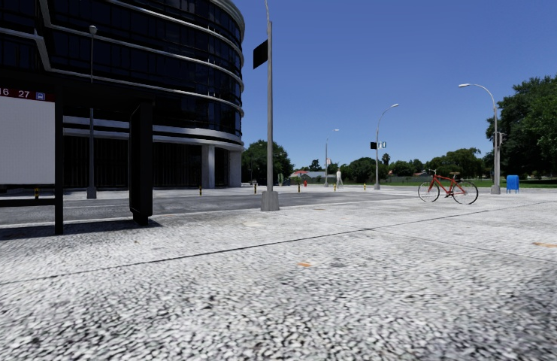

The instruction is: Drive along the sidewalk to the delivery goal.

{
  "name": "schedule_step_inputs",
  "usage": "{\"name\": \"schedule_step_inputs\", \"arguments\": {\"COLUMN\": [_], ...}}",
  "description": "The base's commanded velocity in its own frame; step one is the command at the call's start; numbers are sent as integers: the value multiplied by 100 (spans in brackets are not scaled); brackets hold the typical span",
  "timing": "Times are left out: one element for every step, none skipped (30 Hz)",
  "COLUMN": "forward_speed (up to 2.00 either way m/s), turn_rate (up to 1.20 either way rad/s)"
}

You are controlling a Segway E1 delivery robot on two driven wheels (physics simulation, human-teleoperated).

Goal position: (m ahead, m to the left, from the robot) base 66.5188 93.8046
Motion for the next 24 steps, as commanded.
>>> {"name": "schedule_step_inputs", "arguments": {"forward_speed": [0, 0, 0, 0, 0, 0, 0, 0, 0, 0, 0, 0, 0, 0, 0, 0, 0, 0, 0, 0, 0, 0, 0, 0], "turn_rate": [0, 0, 0, 0, 0, 0, 0, 0, 0, 0, 0, 0, 0, 0, 0, 0, 0, 0, 0, 0, 0, 0, 0, 0]}}
